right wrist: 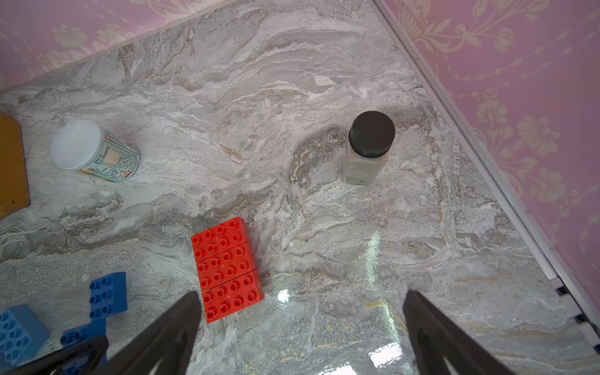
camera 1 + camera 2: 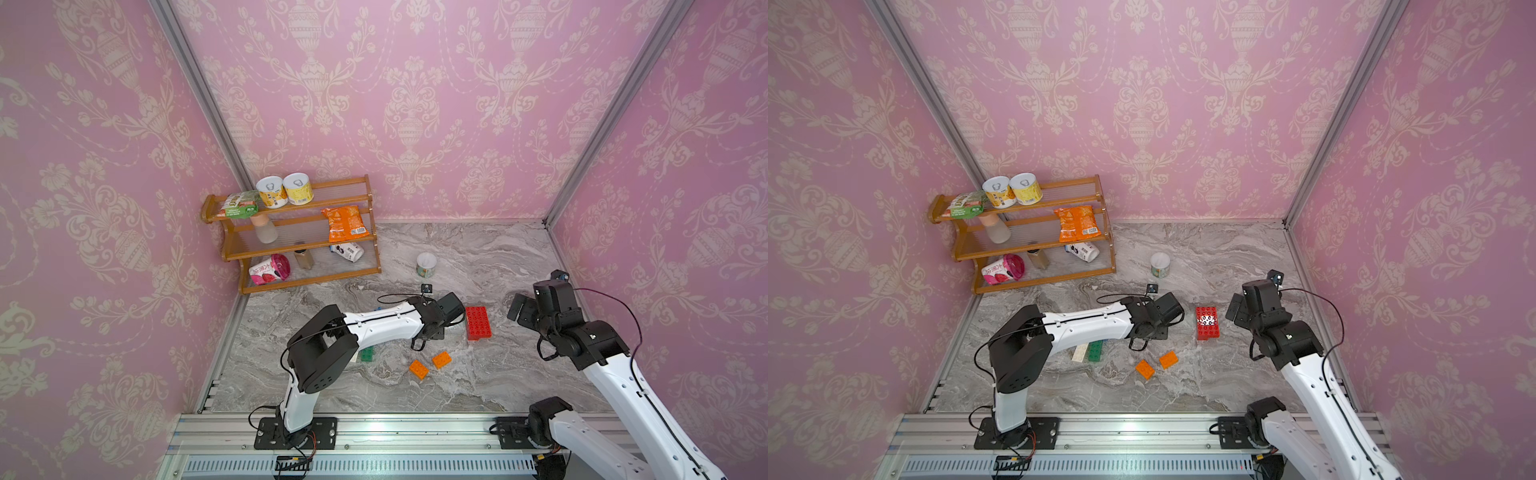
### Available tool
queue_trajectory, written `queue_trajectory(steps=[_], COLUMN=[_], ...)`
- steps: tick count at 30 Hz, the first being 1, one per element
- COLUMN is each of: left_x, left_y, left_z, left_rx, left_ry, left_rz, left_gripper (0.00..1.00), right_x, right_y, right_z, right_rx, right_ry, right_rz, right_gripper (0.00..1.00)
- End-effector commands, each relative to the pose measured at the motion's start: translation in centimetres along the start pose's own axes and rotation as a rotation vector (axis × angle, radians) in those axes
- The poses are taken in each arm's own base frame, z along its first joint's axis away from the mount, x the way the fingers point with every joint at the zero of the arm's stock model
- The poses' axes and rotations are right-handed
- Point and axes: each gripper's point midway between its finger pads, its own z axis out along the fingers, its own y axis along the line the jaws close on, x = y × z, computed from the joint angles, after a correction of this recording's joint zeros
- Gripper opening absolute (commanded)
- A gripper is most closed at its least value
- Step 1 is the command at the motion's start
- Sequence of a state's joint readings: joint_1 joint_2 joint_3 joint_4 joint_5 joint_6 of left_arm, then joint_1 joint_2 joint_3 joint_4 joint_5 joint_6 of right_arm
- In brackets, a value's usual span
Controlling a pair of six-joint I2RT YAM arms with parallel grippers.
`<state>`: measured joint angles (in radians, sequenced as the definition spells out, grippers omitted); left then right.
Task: Assemble a rectangle with lego
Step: Place the lego brick at the center of the board.
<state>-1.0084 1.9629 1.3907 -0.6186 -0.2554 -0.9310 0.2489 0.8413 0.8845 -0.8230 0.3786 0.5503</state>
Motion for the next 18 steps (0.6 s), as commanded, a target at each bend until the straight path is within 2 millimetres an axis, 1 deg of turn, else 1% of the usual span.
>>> queue_trajectory(steps=[1,8,14,18], left_x=[1.8,2.2,1.9,1.7], left_y=[1.0,1.9,2.3,2.5], left_z=[1.7,2.7,3.8,4.1], left_rx=[-0.029,-0.056,-0.065,-0.076], left_ry=[0.072,0.08,0.1,0.11], left_rz=[-0.053,-0.065,-0.076,-0.067], left_gripper=[0.05,0.07,0.11,0.14], right_x=[-0.7,-0.9,-0.8,-1.0], right_y=[0.4,0.5,0.6,0.6], right_z=[-0.1,-0.1,0.1,0.2], right_rx=[-0.013,-0.013,-0.011,-0.009], right_ry=[-0.009,-0.012,-0.008,-0.011], right_rz=[-0.004,-0.003,-0.003,-0.004], right_gripper=[1.0,1.0,1.0,1.0])
